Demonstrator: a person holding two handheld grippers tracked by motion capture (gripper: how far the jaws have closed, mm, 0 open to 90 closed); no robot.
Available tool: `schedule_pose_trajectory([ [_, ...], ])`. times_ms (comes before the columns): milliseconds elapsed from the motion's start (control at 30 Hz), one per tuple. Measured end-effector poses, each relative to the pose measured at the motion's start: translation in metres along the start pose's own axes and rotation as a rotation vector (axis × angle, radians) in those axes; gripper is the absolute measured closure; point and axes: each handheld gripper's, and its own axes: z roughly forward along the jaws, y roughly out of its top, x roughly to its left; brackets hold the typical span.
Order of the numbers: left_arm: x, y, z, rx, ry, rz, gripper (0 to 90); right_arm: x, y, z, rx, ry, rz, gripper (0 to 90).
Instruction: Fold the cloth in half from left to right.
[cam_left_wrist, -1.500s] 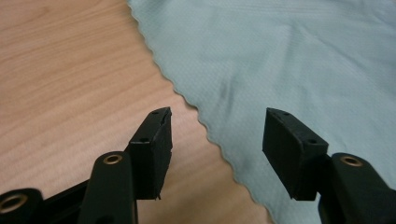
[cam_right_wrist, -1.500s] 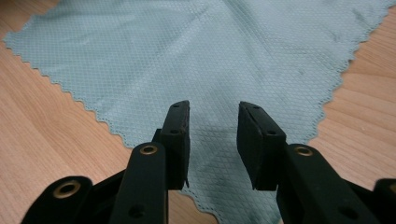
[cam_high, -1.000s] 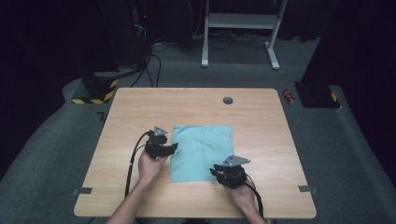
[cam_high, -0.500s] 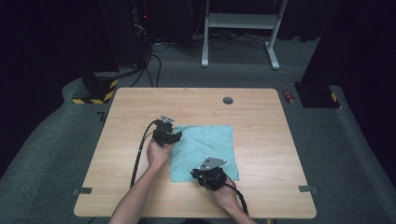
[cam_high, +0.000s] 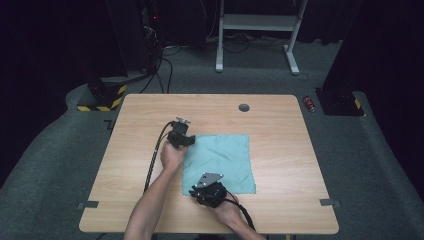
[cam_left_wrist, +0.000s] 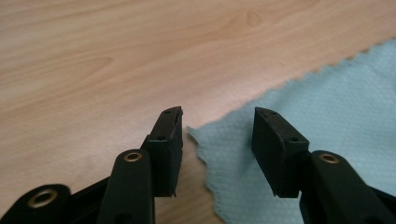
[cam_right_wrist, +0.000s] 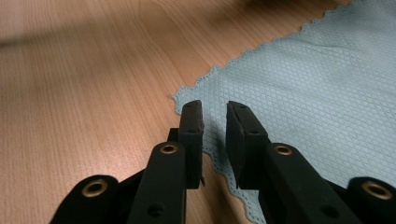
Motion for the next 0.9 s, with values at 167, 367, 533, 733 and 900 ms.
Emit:
schedule_pose_trajectory([
  [167, 0.007, 0.004, -0.002, 0.007, 0.006, -0.003, 51.9, 0.0, 0.001, -0.001, -0.002, -0.001, 0.01, 74.7],
  [367, 0.008, 0.002, 0.002, 0.026, -0.002, 0.01, 53.9, 0.007, 0.007, 0.005, -0.006, 0.019, -0.004, 71.4],
  [533, 0.005, 0.003, 0.002, 0.027, -0.022, 0.029, 63.2, 0.013, 0.013, 0.012, -0.004, 0.034, -0.012, 69.8],
  [733, 0.004, 0.004, 0.002, 0.035, -0.047, 0.046, 73.8, 0.018, 0.02, 0.02, 0.026, 0.011, -0.02, 72.4],
  [900, 0.0, 0.004, 0.002, 0.027, -0.063, 0.066, 83.8, 0.018, 0.023, 0.021, 0.043, -0.029, -0.039, 83.8],
])
